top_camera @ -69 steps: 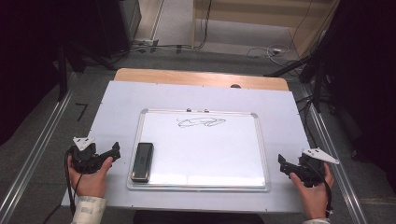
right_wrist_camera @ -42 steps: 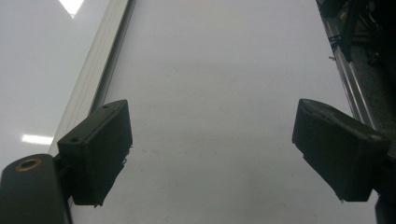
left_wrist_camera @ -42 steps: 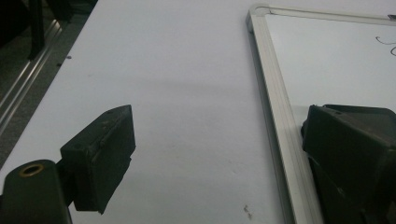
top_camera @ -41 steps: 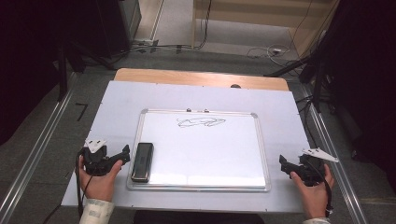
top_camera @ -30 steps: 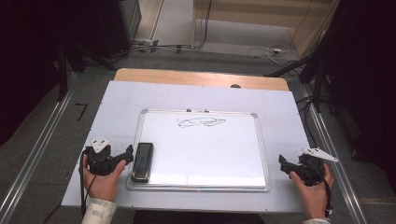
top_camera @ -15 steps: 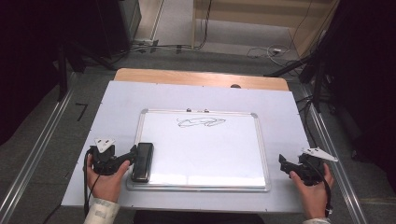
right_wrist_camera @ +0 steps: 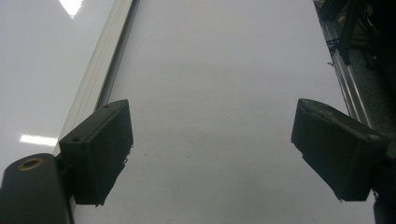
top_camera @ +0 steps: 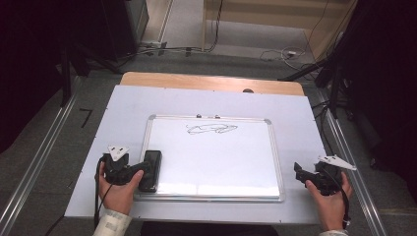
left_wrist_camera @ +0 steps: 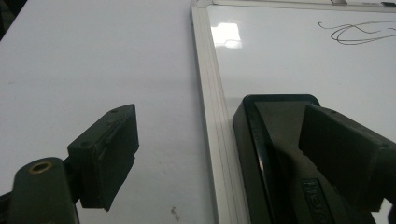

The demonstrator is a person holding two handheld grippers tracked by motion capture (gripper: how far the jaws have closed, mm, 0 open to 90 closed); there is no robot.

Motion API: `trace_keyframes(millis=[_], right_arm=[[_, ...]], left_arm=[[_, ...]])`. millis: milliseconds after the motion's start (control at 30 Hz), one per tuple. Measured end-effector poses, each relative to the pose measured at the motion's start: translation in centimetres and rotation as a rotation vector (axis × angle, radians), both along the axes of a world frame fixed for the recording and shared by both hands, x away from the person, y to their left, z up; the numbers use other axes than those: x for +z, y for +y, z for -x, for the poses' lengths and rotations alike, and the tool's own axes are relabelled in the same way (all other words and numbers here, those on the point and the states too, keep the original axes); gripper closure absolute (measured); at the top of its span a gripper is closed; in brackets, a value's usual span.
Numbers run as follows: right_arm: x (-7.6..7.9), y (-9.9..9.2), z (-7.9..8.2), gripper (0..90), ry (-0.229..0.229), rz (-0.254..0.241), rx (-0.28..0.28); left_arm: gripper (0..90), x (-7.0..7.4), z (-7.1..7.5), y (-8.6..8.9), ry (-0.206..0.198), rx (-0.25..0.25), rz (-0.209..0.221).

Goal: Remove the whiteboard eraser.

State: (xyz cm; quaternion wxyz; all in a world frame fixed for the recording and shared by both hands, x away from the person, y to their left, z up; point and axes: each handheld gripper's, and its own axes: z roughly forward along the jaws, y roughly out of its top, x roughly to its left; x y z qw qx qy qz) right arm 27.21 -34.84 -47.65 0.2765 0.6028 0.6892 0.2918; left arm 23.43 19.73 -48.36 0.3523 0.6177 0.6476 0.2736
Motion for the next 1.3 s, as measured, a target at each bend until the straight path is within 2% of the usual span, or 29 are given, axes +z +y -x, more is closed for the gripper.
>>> trace_keyframes(millis=[633,967,1300], right_arm=[[0.1,-0.1,0.0,11.5,0.000,-0.005,-0.002],[0.1,-0.1,0.0,11.5,0.001,-0.005,-0.003],[0.1,-0.2,0.0,11.5,0.002,-0.005,-0.007]], left_arm=[[15.2,0.0,-0.3,-2.2,0.004,-0.024,-0.001],[23.8,-0.2,-0.6,-2.7,0.009,-0.034,-0.009],[31.3,-0.6,-0.7,-3.8,0.034,-0.047,-0.023]])
